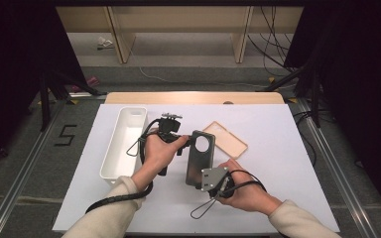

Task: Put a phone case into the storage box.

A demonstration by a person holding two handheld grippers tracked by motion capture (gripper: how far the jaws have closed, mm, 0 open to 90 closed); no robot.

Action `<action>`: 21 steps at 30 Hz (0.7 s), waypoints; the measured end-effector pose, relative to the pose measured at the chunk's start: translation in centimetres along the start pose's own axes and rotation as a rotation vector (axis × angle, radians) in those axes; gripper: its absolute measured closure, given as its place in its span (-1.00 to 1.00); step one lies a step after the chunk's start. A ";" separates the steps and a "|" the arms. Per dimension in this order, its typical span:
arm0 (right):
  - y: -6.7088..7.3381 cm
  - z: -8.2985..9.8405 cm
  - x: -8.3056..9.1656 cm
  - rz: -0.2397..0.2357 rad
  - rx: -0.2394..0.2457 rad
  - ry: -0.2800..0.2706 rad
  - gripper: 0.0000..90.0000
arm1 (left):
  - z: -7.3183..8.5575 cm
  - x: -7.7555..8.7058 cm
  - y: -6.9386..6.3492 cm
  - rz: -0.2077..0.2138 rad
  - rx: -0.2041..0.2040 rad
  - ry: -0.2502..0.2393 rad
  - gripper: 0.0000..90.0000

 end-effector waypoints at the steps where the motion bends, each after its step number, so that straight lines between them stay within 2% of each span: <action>1: 0.0 0.0 0.0 -0.001 0.001 0.000 1.00 | 0.0 0.0 -0.1 0.003 0.000 -0.002 0.73; 4: -0.2 0.1 -0.1 0.011 0.004 -0.001 1.00 | -0.2 0.1 -0.3 0.013 0.002 -0.010 0.75; 5: -0.1 0.2 0.0 -0.003 -0.012 0.009 1.00 | -0.2 0.1 -0.3 0.012 -0.001 -0.011 0.76; 14: -0.2 0.6 -0.4 0.001 -0.002 0.025 0.99 | -0.1 0.1 -0.7 0.018 -0.024 -0.018 0.81; 21: -0.5 0.8 -0.4 0.016 -0.008 0.037 0.98 | -0.4 0.5 -1.2 0.046 -0.029 -0.059 0.85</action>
Point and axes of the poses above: each handheld gripper's, and its own axes: x roughly backward along the jaws, z roughly out of its underside, y roughly to its left, the point moved 8 cm from there along -x, roughly forward along the jaws, and after that the axes turned 1 degree about -x, right-handed, at the moved point
